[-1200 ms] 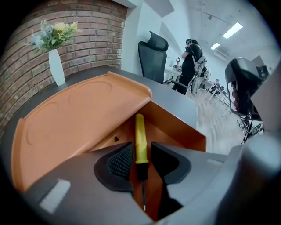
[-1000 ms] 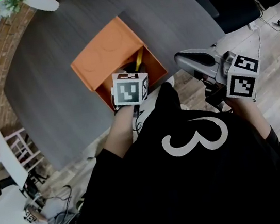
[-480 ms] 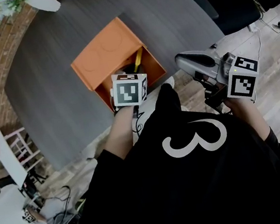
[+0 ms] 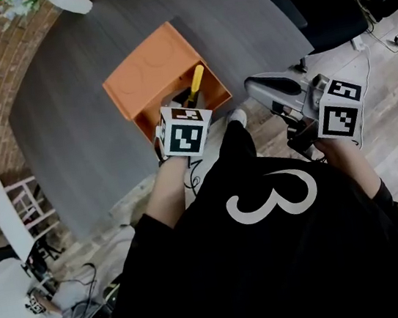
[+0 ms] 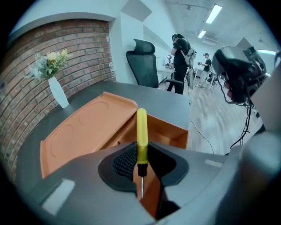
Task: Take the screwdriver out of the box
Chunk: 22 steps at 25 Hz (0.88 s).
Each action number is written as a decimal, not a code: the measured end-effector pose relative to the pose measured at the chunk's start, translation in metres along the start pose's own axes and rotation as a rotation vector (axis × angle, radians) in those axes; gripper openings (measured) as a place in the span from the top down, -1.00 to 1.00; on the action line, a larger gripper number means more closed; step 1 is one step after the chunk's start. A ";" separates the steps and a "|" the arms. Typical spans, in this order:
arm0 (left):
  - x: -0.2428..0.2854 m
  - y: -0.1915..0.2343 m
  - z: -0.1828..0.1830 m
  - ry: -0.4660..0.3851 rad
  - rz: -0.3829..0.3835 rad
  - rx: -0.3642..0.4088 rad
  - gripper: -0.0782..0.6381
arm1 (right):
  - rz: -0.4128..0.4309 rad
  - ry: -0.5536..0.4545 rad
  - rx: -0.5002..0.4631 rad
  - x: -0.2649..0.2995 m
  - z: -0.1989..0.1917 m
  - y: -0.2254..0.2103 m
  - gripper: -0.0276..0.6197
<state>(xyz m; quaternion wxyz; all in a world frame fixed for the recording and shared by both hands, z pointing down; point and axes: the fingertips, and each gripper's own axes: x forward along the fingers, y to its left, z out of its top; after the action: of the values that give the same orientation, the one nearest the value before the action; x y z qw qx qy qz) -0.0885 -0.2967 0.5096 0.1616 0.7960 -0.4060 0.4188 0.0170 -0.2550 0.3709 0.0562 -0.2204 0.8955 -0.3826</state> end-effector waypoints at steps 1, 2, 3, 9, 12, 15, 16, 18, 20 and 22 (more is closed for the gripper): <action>-0.004 -0.001 0.003 -0.012 0.009 0.018 0.52 | 0.002 0.001 -0.005 -0.001 -0.001 0.003 0.91; -0.008 -0.002 0.005 -0.027 0.022 0.036 0.52 | 0.004 0.002 -0.011 -0.001 -0.002 0.006 0.91; -0.012 -0.003 0.008 -0.043 0.033 0.053 0.52 | 0.007 0.004 -0.015 -0.002 -0.003 0.009 0.91; -0.047 -0.006 0.031 -0.149 0.084 0.101 0.52 | 0.005 0.011 -0.041 -0.009 -0.006 0.021 0.91; -0.067 -0.010 0.039 -0.201 0.102 0.097 0.52 | 0.008 0.003 -0.068 -0.015 -0.003 0.030 0.91; -0.091 -0.017 0.047 -0.266 0.109 0.074 0.52 | 0.020 -0.011 -0.103 -0.023 0.000 0.044 0.91; -0.100 -0.020 0.051 -0.293 0.104 0.057 0.52 | 0.026 -0.015 -0.118 -0.026 0.001 0.050 0.91; -0.120 -0.024 0.058 -0.348 0.080 0.013 0.52 | 0.035 -0.017 -0.146 -0.028 0.005 0.062 0.91; -0.140 -0.026 0.066 -0.401 0.042 -0.042 0.52 | 0.041 -0.016 -0.163 -0.028 0.010 0.072 0.91; -0.160 -0.030 0.073 -0.460 0.003 -0.094 0.52 | 0.046 -0.014 -0.175 -0.029 0.012 0.080 0.91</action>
<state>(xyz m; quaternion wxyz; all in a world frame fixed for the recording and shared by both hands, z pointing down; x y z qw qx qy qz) -0.0772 -0.2397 0.3410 0.1009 0.8616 -0.4522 0.2071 0.0181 -0.2010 0.3036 0.0518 -0.2064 0.9299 -0.2999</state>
